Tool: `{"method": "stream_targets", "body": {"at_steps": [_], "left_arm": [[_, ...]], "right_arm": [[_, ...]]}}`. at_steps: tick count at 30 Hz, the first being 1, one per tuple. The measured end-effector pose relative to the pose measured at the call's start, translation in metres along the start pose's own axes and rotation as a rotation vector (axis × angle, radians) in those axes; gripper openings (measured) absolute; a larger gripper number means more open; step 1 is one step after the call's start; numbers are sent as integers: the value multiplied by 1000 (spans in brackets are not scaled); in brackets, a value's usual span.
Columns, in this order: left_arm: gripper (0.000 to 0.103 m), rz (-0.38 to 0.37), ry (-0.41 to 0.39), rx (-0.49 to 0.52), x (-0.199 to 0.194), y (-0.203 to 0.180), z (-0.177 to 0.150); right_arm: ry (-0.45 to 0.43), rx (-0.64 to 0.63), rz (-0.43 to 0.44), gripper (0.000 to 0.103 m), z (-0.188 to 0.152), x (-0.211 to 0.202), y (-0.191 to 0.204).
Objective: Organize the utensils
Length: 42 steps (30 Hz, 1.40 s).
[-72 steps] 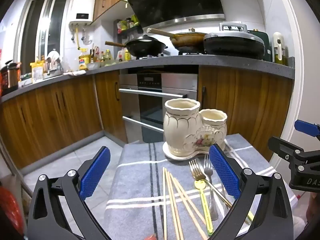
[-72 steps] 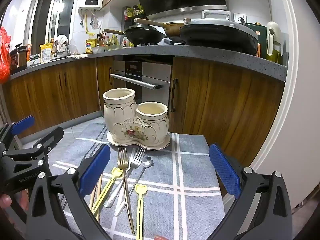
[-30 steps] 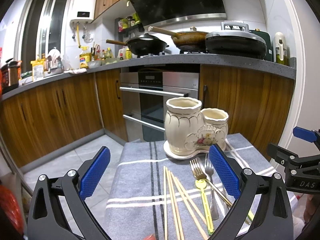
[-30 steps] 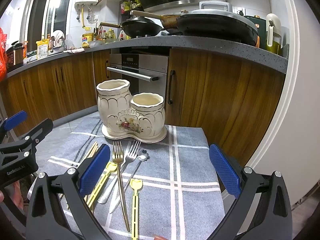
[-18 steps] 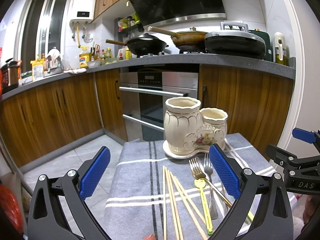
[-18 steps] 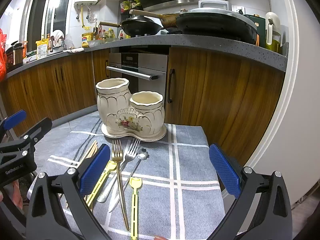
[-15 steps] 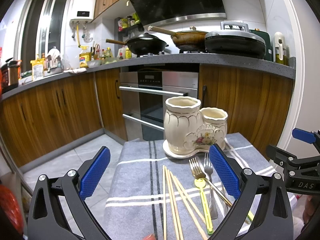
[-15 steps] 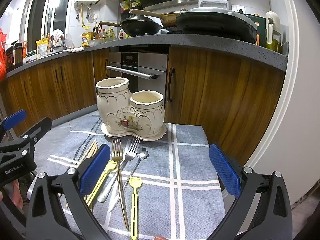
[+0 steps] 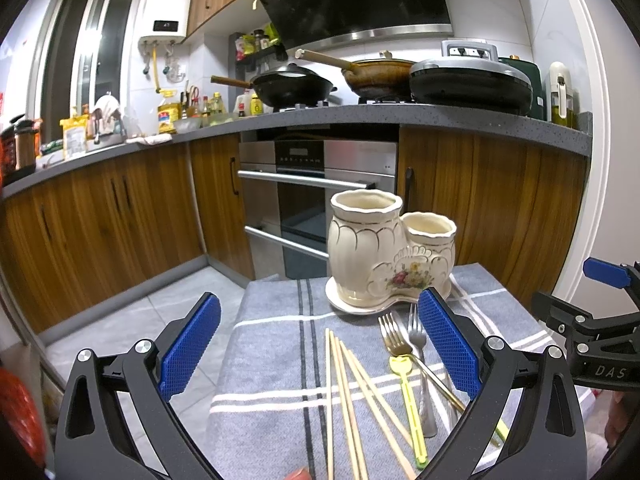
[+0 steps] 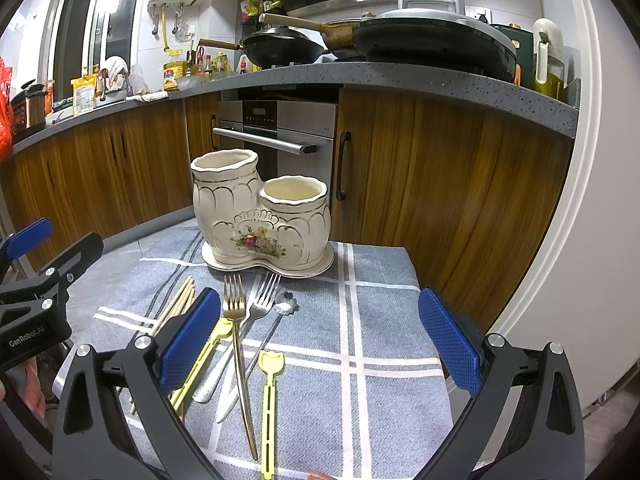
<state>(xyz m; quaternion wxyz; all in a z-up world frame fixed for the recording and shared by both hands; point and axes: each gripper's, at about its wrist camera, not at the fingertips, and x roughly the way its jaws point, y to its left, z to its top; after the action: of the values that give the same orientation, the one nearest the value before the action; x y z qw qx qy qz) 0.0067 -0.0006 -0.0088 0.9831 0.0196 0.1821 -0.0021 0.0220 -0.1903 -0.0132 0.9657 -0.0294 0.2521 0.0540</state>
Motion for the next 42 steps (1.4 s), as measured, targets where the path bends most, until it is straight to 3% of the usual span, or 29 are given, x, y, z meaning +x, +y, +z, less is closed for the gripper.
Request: {"method": "stream_targets", "body": {"at_steps": [15,26,31,34,42], "left_arm": [[98,-2,14,-3,8,0,-6],[98,-5,82,13,30,11,-13],[98,21,156,68,41,19,-18],[98,34,210,124,48,22,-29],[98,-3,438,162,86,20,-59]], "right_arm": [[19,-3,3,98,-1,9,0],[70,-14,51,98,-5,28,-2],[138,-52,115,98,-12,44,-5],[146,-111,89,98,-19,51,-3],[205,-107,132,98,-28,67,-11]]}}
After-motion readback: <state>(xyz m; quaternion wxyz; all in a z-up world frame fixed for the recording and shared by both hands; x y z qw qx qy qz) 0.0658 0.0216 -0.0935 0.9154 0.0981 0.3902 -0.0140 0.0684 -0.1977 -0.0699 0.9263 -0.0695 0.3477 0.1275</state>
